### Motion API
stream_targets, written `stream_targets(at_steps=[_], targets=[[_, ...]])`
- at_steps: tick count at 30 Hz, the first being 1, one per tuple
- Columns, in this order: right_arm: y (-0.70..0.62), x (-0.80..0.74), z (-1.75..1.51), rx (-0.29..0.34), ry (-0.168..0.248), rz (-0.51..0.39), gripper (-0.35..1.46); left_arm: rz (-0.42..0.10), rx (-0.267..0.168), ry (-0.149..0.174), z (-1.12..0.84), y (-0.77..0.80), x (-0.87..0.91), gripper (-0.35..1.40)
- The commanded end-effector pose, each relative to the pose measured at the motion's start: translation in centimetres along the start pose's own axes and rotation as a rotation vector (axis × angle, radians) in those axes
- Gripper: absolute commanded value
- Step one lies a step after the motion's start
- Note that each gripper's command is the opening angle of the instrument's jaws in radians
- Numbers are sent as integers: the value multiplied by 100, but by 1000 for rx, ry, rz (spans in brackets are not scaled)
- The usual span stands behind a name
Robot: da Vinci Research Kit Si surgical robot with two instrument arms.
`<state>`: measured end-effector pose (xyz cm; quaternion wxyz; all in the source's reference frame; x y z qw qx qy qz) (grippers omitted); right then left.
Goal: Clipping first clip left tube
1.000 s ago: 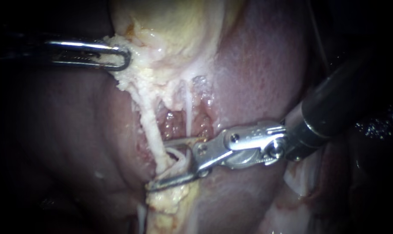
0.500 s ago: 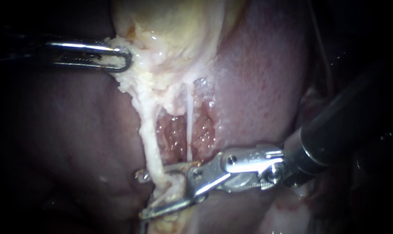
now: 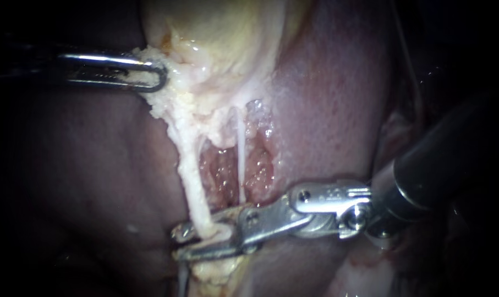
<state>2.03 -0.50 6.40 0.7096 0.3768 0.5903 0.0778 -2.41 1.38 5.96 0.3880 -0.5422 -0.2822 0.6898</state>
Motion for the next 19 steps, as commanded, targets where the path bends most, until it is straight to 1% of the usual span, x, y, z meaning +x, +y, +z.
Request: stream_targets(at_steps=[1,3,4,7,19], targets=[[1,-2,-1,1,-1,8,-35,0,0,0,0,0,0,-35],[3,-3,-1,0,-1,49,-35,0,0,0,0,0,0,-35],[3,-3,-1,0,-1,55,-35,0,0,0,0,0,0,-35],[2,-5,-2,-1,-7,55,-35,0,0,0,0,0,0,-35],[5,-7,-3,-2,-7,54,-35,0,0,0,1,-4,0,-35]])
